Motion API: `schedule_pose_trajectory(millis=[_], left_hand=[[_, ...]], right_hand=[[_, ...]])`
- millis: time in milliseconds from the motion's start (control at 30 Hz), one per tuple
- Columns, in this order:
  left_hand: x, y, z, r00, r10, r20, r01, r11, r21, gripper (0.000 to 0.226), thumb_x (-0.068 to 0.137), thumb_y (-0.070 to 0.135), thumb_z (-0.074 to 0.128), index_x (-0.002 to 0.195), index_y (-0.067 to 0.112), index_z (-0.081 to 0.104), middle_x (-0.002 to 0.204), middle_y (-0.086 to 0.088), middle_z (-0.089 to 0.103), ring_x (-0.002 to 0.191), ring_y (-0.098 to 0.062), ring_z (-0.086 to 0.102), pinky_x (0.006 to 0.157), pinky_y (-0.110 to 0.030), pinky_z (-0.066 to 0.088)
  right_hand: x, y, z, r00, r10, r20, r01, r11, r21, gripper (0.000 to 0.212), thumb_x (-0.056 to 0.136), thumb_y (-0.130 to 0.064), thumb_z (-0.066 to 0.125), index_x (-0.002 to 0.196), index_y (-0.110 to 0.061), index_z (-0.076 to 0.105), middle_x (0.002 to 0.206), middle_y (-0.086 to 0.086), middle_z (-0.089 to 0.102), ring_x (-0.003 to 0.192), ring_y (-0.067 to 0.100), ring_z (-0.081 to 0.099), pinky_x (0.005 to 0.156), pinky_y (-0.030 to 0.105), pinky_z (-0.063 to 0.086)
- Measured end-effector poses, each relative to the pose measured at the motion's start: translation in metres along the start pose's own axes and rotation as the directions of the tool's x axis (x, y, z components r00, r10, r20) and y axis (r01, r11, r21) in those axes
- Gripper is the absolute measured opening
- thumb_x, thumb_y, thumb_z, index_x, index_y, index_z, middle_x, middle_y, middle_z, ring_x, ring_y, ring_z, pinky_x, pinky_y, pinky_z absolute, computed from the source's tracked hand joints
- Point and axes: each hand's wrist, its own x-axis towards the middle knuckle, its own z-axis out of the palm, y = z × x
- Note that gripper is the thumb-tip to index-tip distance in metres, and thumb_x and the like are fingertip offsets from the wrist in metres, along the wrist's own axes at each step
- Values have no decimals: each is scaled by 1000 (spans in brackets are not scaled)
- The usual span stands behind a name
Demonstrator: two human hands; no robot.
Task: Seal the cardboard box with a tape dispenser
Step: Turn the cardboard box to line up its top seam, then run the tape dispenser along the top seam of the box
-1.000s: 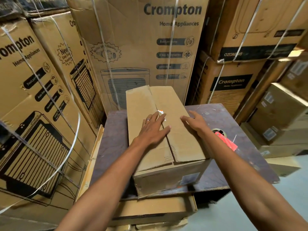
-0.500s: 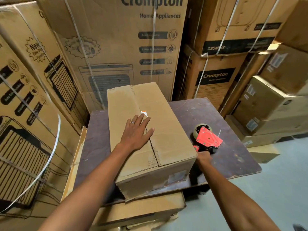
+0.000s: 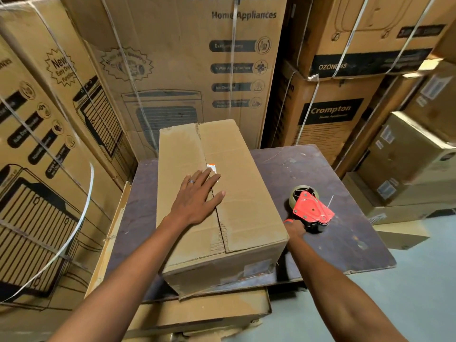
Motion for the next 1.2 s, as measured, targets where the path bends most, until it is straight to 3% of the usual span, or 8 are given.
schedule_pose_trajectory(millis=[233,300,400,633,733,967,1100,1200], left_hand=[[-1,-2,1,1000,-7,-25,6,1000,-23,68,95,72,29,153,36,35,166,5,24,154,-21,17,125,-45,10],[0,-3,1,1000,-10,-26,10,999,-31,71,93,76,30,153,38,35,166,6,24,153,-20,18,125,-45,11],[0,-3,-1,999,-11,-40,9,998,-55,72,92,78,33,151,38,38,165,6,26,152,-20,22,124,-47,17],[-2,1,-4,998,-26,-61,21,996,-81,70,92,77,36,150,39,41,164,9,28,151,-17,23,124,-45,18],[-2,1,-3,997,-32,-68,25,995,-98,65,94,74,33,149,39,42,164,10,29,151,-17,24,124,-44,17],[-1,0,-3,996,-9,-93,-3,992,-128,53,101,61,34,146,36,46,161,10,34,150,-16,26,122,-41,16],[12,5,-17,990,-102,-97,67,949,-309,48,100,59,39,143,39,45,151,15,46,140,-13,34,108,-34,18],[38,9,-41,977,-196,-85,110,803,-586,55,95,56,52,146,36,44,142,8,54,131,-12,46,109,-36,26]], right_hand=[[15,-2,-5,1000,12,16,-14,988,154,44,87,-12,73,120,12,58,133,30,60,122,44,61,90,44,52],[20,-1,-14,1000,-27,9,25,983,181,24,87,-12,72,99,3,59,120,27,65,114,42,64,80,39,47],[29,-9,-27,993,-114,15,111,984,142,25,82,-12,76,75,-6,52,95,18,62,103,38,67,75,37,46],[30,-54,-33,924,-361,128,303,893,333,23,57,-32,69,59,-13,55,51,3,51,53,24,50,51,33,38],[-9,-92,-55,857,-467,220,332,825,458,22,85,-17,56,65,-18,48,52,1,47,46,17,43,47,27,33],[-76,-159,-104,712,-515,477,88,739,668,23,94,-24,37,74,-18,47,58,-2,41,45,11,35,42,21,30],[-109,-176,-118,530,-576,622,-169,647,744,17,83,-18,37,77,-11,52,57,-2,45,41,8,40,39,18,35],[-125,-187,-118,354,-612,707,-355,611,707,19,63,-17,50,79,-7,55,58,-2,45,41,7,41,37,18,38]])
